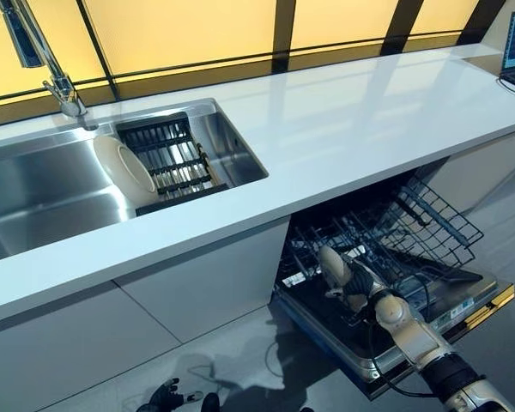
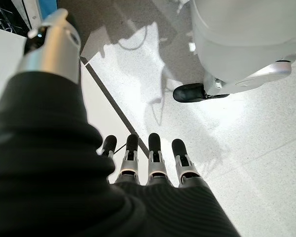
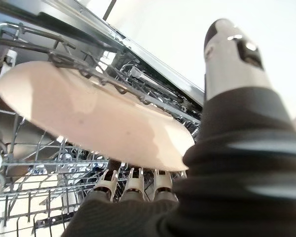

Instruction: Take plates into dishwasher

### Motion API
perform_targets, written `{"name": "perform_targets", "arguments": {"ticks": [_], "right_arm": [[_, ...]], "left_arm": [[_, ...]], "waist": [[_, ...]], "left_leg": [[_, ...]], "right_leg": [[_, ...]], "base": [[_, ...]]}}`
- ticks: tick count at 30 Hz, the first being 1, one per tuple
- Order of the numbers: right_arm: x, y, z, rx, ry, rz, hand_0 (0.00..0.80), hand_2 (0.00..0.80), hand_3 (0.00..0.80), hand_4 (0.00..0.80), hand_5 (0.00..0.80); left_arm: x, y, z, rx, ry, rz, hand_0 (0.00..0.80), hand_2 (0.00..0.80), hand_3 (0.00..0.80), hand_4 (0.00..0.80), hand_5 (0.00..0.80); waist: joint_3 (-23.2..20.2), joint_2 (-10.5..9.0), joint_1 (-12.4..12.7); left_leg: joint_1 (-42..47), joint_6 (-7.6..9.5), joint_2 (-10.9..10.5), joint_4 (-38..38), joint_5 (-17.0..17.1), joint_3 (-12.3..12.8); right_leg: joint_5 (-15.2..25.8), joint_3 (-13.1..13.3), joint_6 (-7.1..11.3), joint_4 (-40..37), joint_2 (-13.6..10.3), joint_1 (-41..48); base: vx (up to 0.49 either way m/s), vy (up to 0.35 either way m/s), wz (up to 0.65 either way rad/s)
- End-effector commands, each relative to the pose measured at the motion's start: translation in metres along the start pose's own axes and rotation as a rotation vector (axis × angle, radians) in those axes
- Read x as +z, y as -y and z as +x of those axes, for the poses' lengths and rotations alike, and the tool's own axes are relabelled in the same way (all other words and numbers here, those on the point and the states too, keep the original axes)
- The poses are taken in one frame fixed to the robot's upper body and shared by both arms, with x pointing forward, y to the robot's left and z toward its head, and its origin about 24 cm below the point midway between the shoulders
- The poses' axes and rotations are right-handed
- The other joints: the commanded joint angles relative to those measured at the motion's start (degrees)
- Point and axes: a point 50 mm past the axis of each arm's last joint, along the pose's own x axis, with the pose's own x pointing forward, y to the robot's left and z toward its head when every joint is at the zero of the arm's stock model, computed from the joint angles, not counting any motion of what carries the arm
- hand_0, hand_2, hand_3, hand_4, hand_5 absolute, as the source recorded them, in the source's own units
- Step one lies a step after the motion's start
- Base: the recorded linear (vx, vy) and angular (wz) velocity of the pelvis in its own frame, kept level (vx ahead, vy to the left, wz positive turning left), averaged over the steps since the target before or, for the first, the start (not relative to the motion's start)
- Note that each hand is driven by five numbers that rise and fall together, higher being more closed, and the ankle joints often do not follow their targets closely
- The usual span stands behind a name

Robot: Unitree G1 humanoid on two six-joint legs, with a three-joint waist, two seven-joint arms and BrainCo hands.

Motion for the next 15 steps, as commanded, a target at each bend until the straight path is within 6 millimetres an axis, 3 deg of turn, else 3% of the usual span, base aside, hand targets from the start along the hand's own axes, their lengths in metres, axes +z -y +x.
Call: {"name": "perform_targets", "arguments": {"ticks": [1, 15], "right_arm": [[0.023, 0.033, -0.007, -0.1, 0.144, -0.029, 0.0, 0.0, 0.0, 0.0, 0.0], [0.003, 0.108, -0.059, -0.428, 0.199, 0.034, 0.0, 0.0, 0.0, 0.0, 0.0]], "left_arm": [[0.007, -0.016, 0.001, 0.044, 0.02, 0.044, 0.0, 0.0, 0.0, 0.0, 0.0], [-0.03, -0.026, -0.01, 0.078, -0.053, -0.001, 0.0, 0.0, 0.0, 0.0, 0.0]], "waist": [[-0.4, -2.19, -0.7], [-3.2, -3.37, -4.1]], "left_leg": [[-0.8, 4.43, -2.2, -1.4, 0.1, 5.0], [1.4, 4.08, -0.5, -1.4, -1.0, 7.9]], "right_leg": [[-5.1, 1.3, -0.81, 5.9, 1.1, -0.3], [-5.3, 4.2, -0.42, 4.7, 2.2, 1.4]], "base": [[-0.003, -0.022, -0.11], [0.013, -0.019, -0.1]]}}
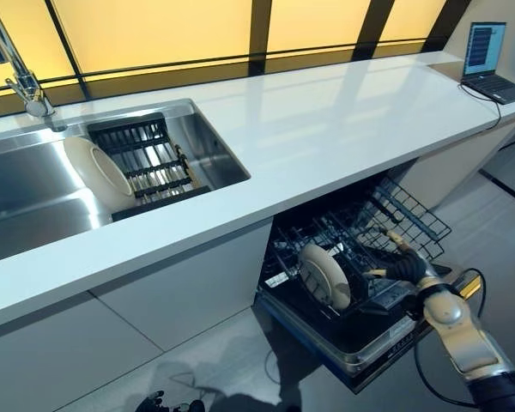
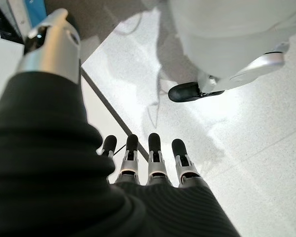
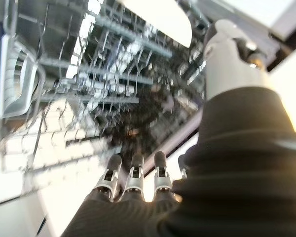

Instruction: Take plates into dishwasher

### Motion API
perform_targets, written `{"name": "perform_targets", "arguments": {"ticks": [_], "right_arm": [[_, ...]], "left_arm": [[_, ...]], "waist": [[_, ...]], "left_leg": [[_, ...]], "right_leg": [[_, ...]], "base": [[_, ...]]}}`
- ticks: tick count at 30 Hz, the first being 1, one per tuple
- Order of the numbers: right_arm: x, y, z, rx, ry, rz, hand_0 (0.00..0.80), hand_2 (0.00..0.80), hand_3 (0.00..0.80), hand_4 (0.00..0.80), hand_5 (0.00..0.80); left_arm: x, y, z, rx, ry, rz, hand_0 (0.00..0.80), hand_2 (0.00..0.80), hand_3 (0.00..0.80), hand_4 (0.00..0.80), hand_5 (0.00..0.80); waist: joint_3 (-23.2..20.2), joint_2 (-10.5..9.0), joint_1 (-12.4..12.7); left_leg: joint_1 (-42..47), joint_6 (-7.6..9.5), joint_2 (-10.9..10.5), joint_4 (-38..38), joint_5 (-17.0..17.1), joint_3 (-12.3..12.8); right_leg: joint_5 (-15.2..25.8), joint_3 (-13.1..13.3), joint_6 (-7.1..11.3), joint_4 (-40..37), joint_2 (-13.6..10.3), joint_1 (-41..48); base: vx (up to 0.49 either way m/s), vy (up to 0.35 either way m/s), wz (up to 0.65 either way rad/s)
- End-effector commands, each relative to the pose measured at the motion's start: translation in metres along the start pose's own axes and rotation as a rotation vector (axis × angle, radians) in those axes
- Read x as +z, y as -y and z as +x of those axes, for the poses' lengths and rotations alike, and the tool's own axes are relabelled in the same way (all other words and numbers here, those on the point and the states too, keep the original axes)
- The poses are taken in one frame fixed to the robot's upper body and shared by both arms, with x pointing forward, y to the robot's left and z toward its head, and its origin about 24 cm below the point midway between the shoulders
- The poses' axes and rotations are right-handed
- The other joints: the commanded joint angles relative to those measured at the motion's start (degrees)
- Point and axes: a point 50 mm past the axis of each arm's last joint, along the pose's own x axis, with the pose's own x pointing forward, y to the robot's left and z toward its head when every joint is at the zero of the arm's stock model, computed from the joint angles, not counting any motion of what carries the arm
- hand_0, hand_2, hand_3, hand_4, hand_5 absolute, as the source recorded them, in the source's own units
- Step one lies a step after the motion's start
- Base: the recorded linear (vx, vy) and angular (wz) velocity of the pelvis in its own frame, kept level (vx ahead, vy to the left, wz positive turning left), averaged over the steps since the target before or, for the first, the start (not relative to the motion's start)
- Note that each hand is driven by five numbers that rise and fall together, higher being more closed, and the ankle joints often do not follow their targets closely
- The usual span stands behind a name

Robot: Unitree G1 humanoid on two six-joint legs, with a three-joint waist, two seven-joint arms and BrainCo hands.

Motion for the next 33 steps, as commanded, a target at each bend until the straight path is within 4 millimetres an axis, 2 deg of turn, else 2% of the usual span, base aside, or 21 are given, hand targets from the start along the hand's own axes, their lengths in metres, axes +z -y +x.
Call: {"name": "perform_targets", "arguments": {"ticks": [1, 5, 10, 19, 24, 33], "right_arm": [[0.024, 0.038, -0.006, -0.162, 0.155, -0.015, 0.0, 0.0, 0.0, 0.0, 0.0], [0.031, 0.058, -0.011, -0.246, 0.195, 0.037, 0.0, 0.0, 0.0, 0.0, 0.0], [0.044, 0.083, -0.011, -0.31, 0.262, 0.123, 0.0, 0.0, 0.0, 0.0, 0.0], [0.064, 0.115, -0.019, -0.387, 0.374, 0.176, 0.0, 0.0, 0.0, 0.0, 0.0], [0.075, 0.12, -0.02, -0.378, 0.424, 0.189, 0.0, 0.0, 0.0, 0.0, 0.0], [0.1, 0.098, -0.001, -0.154, 0.492, 0.272, 0.0, 0.0, 0.0, 0.0, 0.0]], "left_arm": [[-0.007, -0.006, -0.001, 0.019, -0.007, 0.019, 0.0, 0.0, 0.0, 0.0, 0.0], [-0.022, -0.008, -0.005, 0.036, -0.041, -0.016, 0.0, 0.0, 0.0, 0.0, 0.0], [-0.027, -0.009, -0.006, 0.046, -0.066, -0.047, 0.0, 0.0, 0.0, 0.0, 0.0], [-0.032, -0.007, -0.008, 0.036, -0.079, -0.045, 0.0, 0.0, 0.0, 0.0, 0.0], [-0.032, -0.006, -0.007, 0.033, -0.088, -0.044, 0.0, 0.0, 0.0, 0.0, 0.0], [-0.035, -0.003, -0.008, 0.047, -0.091, -0.047, 0.0, 0.0, 0.0, 0.0, 0.0]], "waist": [[-4.1, -0.62, -0.9], [-5.8, -0.92, -1.9], [-6.8, -0.62, -2.8], [-8.1, -0.16, -3.0], [-8.8, -0.05, -3.0], [-8.4, 0.45, -1.1]], "left_leg": [[-1.9, 3.85, -0.8, -0.1, -0.9, 3.8], [-1.3, 3.54, -0.2, -0.1, -1.1, 5.2], [-1.3, 3.04, 0.7, -0.1, -0.7, 6.4], [-1.1, 1.99, 1.4, -0.1, -0.2, 6.5], [-1.4, 1.69, 1.8, -0.1, 0.1, 6.3], [-1.8, 0.67, 3.0, 0.2, 1.7, 4.9]], "right_leg": [[-5.3, 1.4, -0.37, 4.6, 2.0, 0.4], [-5.3, 2.6, -0.33, 3.9, 2.4, 0.9], [-5.6, 4.1, -0.73, 4.2, 3.0, 0.8], [-6.3, 3.3, -1.33, 3.6, 3.1, 2.5], [-7.1, 3.0, -1.78, 4.0, 3.4, 2.7], [-7.9, 2.1, -2.84, 4.2, 4.2, 4.1]], "base": [[0.03, -0.025, -0.1], [0.038, -0.02, -0.2], [-0.007, -0.004, -0.17], [-0.002, -0.006, -0.02], [0.001, -0.032, 0.0], [0.002, -0.061, 0.04]]}}
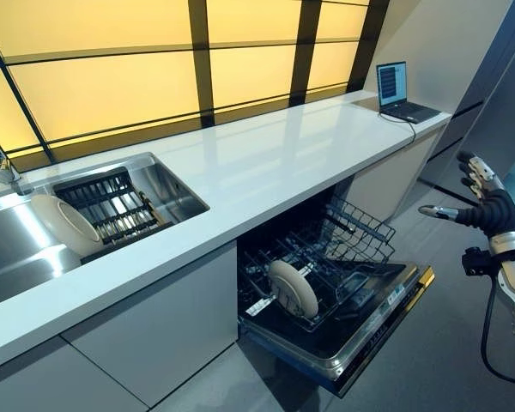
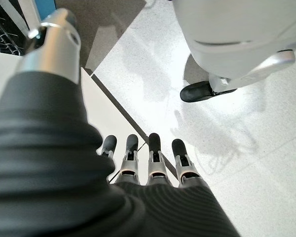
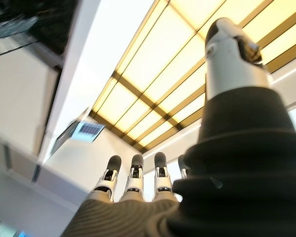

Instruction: Take plates into dishwasher

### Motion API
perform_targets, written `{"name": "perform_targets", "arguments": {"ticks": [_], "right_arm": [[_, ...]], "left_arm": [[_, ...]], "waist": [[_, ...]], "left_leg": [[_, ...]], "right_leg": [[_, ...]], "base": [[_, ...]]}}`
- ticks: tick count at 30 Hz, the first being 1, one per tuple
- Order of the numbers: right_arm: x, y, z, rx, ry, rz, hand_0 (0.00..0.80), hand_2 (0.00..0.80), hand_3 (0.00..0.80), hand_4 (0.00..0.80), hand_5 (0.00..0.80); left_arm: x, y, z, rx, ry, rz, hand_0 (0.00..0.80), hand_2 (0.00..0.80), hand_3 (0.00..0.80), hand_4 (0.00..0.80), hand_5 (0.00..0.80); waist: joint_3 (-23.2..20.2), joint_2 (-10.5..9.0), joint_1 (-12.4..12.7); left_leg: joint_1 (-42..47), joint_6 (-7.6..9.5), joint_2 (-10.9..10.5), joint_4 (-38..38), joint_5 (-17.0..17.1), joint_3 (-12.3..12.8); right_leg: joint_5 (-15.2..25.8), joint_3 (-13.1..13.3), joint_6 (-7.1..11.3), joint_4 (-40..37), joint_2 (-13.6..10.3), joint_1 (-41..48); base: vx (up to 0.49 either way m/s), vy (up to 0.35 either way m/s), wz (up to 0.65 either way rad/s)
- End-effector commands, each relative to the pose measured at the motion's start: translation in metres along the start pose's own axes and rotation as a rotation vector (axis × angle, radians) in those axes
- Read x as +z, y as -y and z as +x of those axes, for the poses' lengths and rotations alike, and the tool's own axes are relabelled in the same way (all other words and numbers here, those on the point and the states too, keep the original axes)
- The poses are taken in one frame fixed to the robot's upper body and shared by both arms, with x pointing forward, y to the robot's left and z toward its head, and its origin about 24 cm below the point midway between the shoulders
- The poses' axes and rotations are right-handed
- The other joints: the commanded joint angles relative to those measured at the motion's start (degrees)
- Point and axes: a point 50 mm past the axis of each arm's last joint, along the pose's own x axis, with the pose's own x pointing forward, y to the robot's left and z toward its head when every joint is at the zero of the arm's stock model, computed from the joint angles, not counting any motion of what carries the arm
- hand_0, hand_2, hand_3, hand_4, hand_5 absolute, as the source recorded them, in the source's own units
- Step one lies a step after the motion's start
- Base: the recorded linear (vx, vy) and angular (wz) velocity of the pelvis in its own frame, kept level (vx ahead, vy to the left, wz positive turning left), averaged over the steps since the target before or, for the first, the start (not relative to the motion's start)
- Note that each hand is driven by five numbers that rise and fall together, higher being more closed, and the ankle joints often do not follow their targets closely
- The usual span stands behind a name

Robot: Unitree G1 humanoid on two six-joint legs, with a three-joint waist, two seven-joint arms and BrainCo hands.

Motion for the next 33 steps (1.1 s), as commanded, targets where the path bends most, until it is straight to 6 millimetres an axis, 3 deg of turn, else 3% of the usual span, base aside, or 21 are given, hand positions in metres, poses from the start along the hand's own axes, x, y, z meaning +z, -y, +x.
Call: {"name": "perform_targets", "arguments": {"ticks": [1, 6, 7, 11, 19, 24, 25, 26, 27, 28, 29, 30, 33], "right_arm": [[0.037, -0.006, 0.017, 0.057, 0.164, 0.043, 0.0, 0.0, 0.0, 0.0, 0.0], [0.045, -0.018, 0.024, 0.113, 0.199, 0.084, 0.0, 0.0, 0.0, 0.0, 0.0], [0.047, -0.021, 0.026, 0.107, 0.204, 0.088, 0.0, 0.0, 0.0, 0.0, 0.0], [0.054, -0.022, 0.029, 0.105, 0.239, 0.085, 0.0, 0.0, 0.0, 0.0, 0.0], [0.061, -0.024, 0.038, 0.095, 0.263, 0.132, 0.0, 0.0, 0.0, 0.0, 0.0], [0.065, -0.028, 0.045, 0.054, 0.271, 0.167, 0.0, 0.0, 0.0, 0.0, 0.0], [0.064, -0.03, 0.046, 0.036, 0.272, 0.175, 0.0, 0.0, 0.0, 0.0, 0.0], [0.064, -0.03, 0.046, 0.034, 0.273, 0.177, 0.0, 0.0, 0.0, 0.0, 0.0], [0.061, -0.034, 0.043, 0.03, 0.275, 0.176, 0.0, 0.0, 0.0, 0.0, 0.0], [0.06, -0.035, 0.042, 0.029, 0.274, 0.179, 0.0, 0.0, 0.0, 0.0, 0.0], [0.059, -0.035, 0.041, 0.031, 0.276, 0.18, 0.0, 0.0, 0.0, 0.0, 0.0], [0.058, -0.034, 0.041, 0.029, 0.273, 0.181, 0.0, 0.0, 0.0, 0.0, 0.0], [0.058, -0.024, 0.043, 0.006, 0.27, 0.186, 0.0, 0.0, 0.0, 0.0, 0.0]], "left_arm": [[0.012, -0.018, 0.003, 0.063, 0.032, 0.012, 0.0, 0.0, 0.0, 0.0, 0.0], [0.006, -0.019, 0.002, 0.073, 0.01, -0.019, 0.0, 0.0, 0.0, 0.0, 0.0], [0.003, -0.018, 0.001, 0.067, 0.0, -0.01, 0.0, 0.0, 0.0, 0.0, 0.0], [-0.007, -0.02, -0.001, 0.06, -0.024, -0.015, 0.0, 0.0, 0.0, 0.0, 0.0], [-0.021, -0.021, -0.006, 0.051, -0.041, -0.008, 0.0, 0.0, 0.0, 0.0, 0.0], [-0.015, -0.026, -0.004, 0.044, -0.032, 0.017, 0.0, 0.0, 0.0, 0.0, 0.0], [-0.008, -0.03, -0.003, 0.033, -0.02, 0.051, 0.0, 0.0, 0.0, 0.0, 0.0], [-0.006, -0.03, -0.002, 0.031, -0.016, 0.055, 0.0, 0.0, 0.0, 0.0, 0.0], [0.002, -0.029, 0.0, 0.025, 0.001, 0.069, 0.0, 0.0, 0.0, 0.0, 0.0], [0.006, -0.029, 0.001, 0.023, 0.01, 0.078, 0.0, 0.0, 0.0, 0.0, 0.0], [0.008, -0.029, 0.001, 0.022, 0.013, 0.079, 0.0, 0.0, 0.0, 0.0, 0.0], [0.015, -0.029, 0.002, 0.022, 0.023, 0.092, 0.0, 0.0, 0.0, 0.0, 0.0], [0.027, -0.033, 0.004, 0.029, 0.045, 0.111, 0.0, 0.0, 0.0, 0.0, 0.0]], "waist": [[-0.2, -2.81, 2.5], [1.1, -2.38, 4.3], [1.7, -2.21, 4.5], [2.2, -2.33, 4.8], [0.7, -2.2, 8.0], [0.2, -2.38, 9.6], [0.7, -2.59, 9.8], [0.6, -2.54, 9.8], [1.6, -1.82, 9.3], [2.1, -1.31, 8.8], [2.2, -1.08, 8.6], [3.0, -0.81, 7.2], [3.2, -1.64, 5.4]], "left_leg": [[-3.9, 1.12, 0.4, 0.3, 2.5, 1.5], [-5.4, 1.23, -1.0, 3.7, 2.1, -0.3], [-6.1, 1.48, -1.8, 6.3, 1.0, 1.9], [-7.2, 2.8, -3.8, 10.5, -1.6, 6.1], [-3.6, 4.47, -6.3, 5.0, -1.4, 4.9], [-2.3, 6.86, -8.2, 4.0, -2.2, 2.9], [-2.5, 8.33, -9.3, 4.3, -2.4, 2.2], [-2.8, 8.54, -9.4, 4.4, -2.3, 2.1], [-2.8, 9.99, -10.2, 4.9, -2.7, 0.6], [-2.7, 10.54, -10.3, 5.2, -3.0, -0.5], [-2.8, 10.66, -10.2, 5.2, -3.0, -0.8], [-1.9, 10.8, -10.4, 5.0, -3.3, -2.8], [-1.7, 10.36, -10.9, 4.5, -3.7, -6.2]], "right_leg": [[-7.9, -0.8, -1.84, 4.1, 1.8, 3.5], [-8.0, -2.4, -2.51, 4.9, 1.2, 3.8], [-8.2, -4.3, -2.74, 5.3, 0.6, 4.1], [-8.6, -7.9, -2.61, 6.7, -1.5, 4.1], [-8.7, -11.4, -0.76, 6.9, -3.9, 5.5], [-8.8, -11.9, 1.75, 13.1, -7.7, 4.3], [-5.3, -10.2, 2.8, 21.2, -11.1, 1.6], [-4.5, -9.9, 2.87, 21.8, -11.4, 1.0], [0.9, -6.0, 3.31, 33.3, -13.6, -3.5], [2.7, -3.1, 3.26, 37.9, -13.6, -6.3], [3.4, -2.6, 3.19, 38.3, -13.4, -7.0], [2.7, 1.6, 2.58, 39.3, -10.9, -10.2], [2.3, 5.3, 2.21, 28.7, -7.8, -11.0]], "base": [[0.029, -0.034, 0.02], [0.015, 0.011, 0.18], [0.01, 0.071, 0.39], [0.023, 0.144, 0.66], [0.108, 0.193, 0.48], [0.117, 0.218, 0.26], [0.057, 0.188, 0.38], [0.095, 0.315, 0.72], [0.065, 0.218, 0.59], [0.069, 0.208, 0.5], [0.097, 0.063, 0.47], [0.106, -0.01, 0.5], [0.165, -0.146, 0.67]]}}
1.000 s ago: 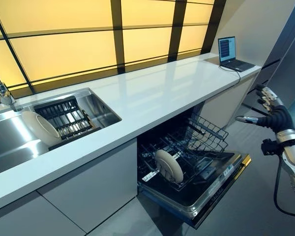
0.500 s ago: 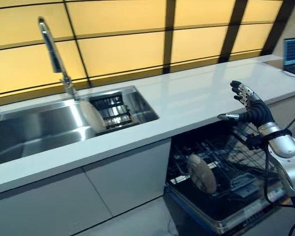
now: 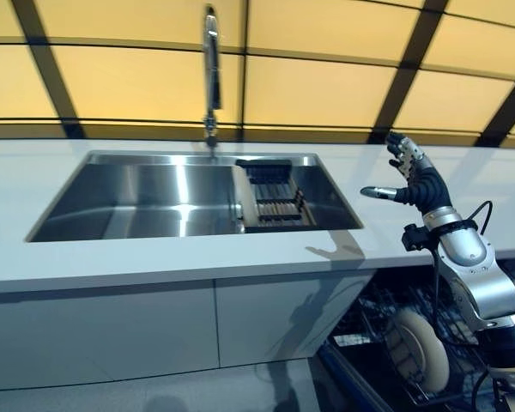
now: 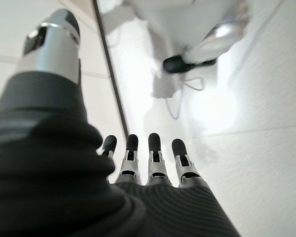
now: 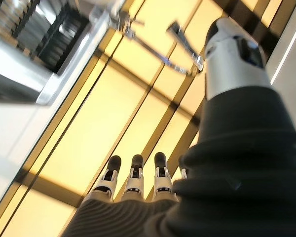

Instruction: Take plates into dishwasher

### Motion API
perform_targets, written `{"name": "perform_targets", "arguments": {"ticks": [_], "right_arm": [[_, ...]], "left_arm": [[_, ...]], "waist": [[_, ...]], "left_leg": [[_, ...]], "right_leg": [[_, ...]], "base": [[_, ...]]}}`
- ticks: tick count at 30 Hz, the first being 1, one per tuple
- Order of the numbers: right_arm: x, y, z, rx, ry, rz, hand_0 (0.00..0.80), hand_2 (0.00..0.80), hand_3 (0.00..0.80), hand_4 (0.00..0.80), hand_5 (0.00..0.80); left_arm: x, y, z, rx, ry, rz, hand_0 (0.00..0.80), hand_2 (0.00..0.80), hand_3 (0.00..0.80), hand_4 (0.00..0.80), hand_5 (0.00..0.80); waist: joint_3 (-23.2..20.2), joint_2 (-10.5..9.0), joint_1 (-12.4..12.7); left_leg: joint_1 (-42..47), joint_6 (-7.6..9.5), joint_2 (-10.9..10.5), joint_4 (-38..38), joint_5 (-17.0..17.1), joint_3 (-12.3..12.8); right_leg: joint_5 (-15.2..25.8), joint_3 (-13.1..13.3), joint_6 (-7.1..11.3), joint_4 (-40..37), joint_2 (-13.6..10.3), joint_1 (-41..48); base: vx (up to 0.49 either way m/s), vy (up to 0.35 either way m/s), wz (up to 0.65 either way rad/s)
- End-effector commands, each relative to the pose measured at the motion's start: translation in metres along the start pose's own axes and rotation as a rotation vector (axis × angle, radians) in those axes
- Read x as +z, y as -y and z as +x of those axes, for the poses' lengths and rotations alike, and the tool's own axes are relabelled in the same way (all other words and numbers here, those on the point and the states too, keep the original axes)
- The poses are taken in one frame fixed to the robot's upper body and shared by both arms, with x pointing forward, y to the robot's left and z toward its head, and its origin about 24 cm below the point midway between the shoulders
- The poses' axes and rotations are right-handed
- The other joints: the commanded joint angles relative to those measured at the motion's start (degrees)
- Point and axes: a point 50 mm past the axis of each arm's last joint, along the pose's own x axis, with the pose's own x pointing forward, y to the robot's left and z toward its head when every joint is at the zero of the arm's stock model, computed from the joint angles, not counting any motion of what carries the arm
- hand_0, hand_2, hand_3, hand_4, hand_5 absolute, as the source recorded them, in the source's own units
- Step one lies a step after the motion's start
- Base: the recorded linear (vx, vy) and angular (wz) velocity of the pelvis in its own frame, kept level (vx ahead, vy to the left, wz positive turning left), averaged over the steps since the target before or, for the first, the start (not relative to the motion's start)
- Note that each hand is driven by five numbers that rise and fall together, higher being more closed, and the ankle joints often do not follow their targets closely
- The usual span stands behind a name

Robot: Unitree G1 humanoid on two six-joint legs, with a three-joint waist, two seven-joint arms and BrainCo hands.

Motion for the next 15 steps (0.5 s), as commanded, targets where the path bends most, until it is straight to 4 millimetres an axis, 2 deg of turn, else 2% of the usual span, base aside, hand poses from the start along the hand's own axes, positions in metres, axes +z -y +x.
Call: {"name": "perform_targets", "arguments": {"ticks": [1, 3, 4, 6, 8, 9, 15], "right_arm": [[0.039, 0.033, 0.015, -0.112, 0.172, -0.006, 0.0, 0.0, 0.0, 0.0, 0.0], [0.042, 0.039, 0.017, -0.125, 0.184, 0.003, 0.0, 0.0, 0.0, 0.0, 0.0], [0.043, 0.039, 0.017, -0.131, 0.185, 0.002, 0.0, 0.0, 0.0, 0.0, 0.0], [0.045, 0.037, 0.017, -0.131, 0.193, 0.002, 0.0, 0.0, 0.0, 0.0, 0.0], [0.046, 0.036, 0.017, -0.123, 0.198, 0.002, 0.0, 0.0, 0.0, 0.0, 0.0], [0.047, 0.032, 0.017, -0.114, 0.203, 0.007, 0.0, 0.0, 0.0, 0.0, 0.0], [0.052, 0.024, 0.023, -0.07, 0.197, 0.011, 0.0, 0.0, 0.0, 0.0, 0.0]], "left_arm": [[0.004, -0.009, 0.0, 0.017, 0.005, 0.045, 0.0, 0.0, 0.0, 0.0, 0.0], [0.007, -0.012, 0.001, 0.031, 0.007, 0.045, 0.0, 0.0, 0.0, 0.0, 0.0], [0.008, -0.012, 0.001, 0.036, 0.008, 0.048, 0.0, 0.0, 0.0, 0.0, 0.0], [0.008, -0.013, 0.001, 0.046, 0.006, 0.047, 0.0, 0.0, 0.0, 0.0, 0.0], [0.008, -0.014, 0.001, 0.057, 0.008, 0.038, 0.0, 0.0, 0.0, 0.0, 0.0], [0.008, -0.017, 0.001, 0.077, 0.009, 0.03, 0.0, 0.0, 0.0, 0.0, 0.0], [0.005, -0.018, 0.0, 0.069, 0.006, 0.028, 0.0, 0.0, 0.0, 0.0, 0.0]], "waist": [[-0.9, -1.1, 0.0], [-0.9, -1.99, -1.1], [-1.0, -2.33, -1.5], [-1.2, -2.83, -1.9], [-1.2, -2.94, -1.7], [-1.5, -3.29, -1.0], [-3.0, -3.37, 0.4]], "left_leg": [[1.0, -0.97, -1.3, -0.7, -2.8, -2.4], [1.7, -1.31, -1.5, -1.1, -3.7, -4.3], [1.8, -1.38, -1.7, -1.3, -3.9, -5.0], [2.2, -1.35, -2.0, -1.7, -4.5, -5.7], [2.4, -1.43, -1.8, -1.8, -4.6, -5.7], [2.1, -1.55, -1.4, -1.9, -4.3, -5.7], [1.8, -4.27, 1.2, -1.8, -3.0, -4.2]], "right_leg": [[7.7, 0.9, -0.55, -13.1, 2.4, -0.2], [6.5, 2.5, -0.22, -22.6, 4.7, 1.3], [6.6, 3.6, -0.02, -24.8, 5.7, 1.5], [6.9, 4.0, 0.49, -26.8, 6.6, 1.1], [6.8, 3.5, 0.56, -27.3, 6.8, 1.2], [5.4, 2.8, 0.64, -28.3, 6.5, 3.2], [3.2, 0.2, -0.86, -31.6, 6.8, 8.7]], "base": [[0.181, -0.232, 0.81], [0.204, -0.237, 0.66], [0.15, -0.167, 0.57], [0.089, -0.136, 0.52], [0.053, -0.198, 0.57], [0.055, -0.34, 0.44], [0.074, -0.242, 0.45]]}}
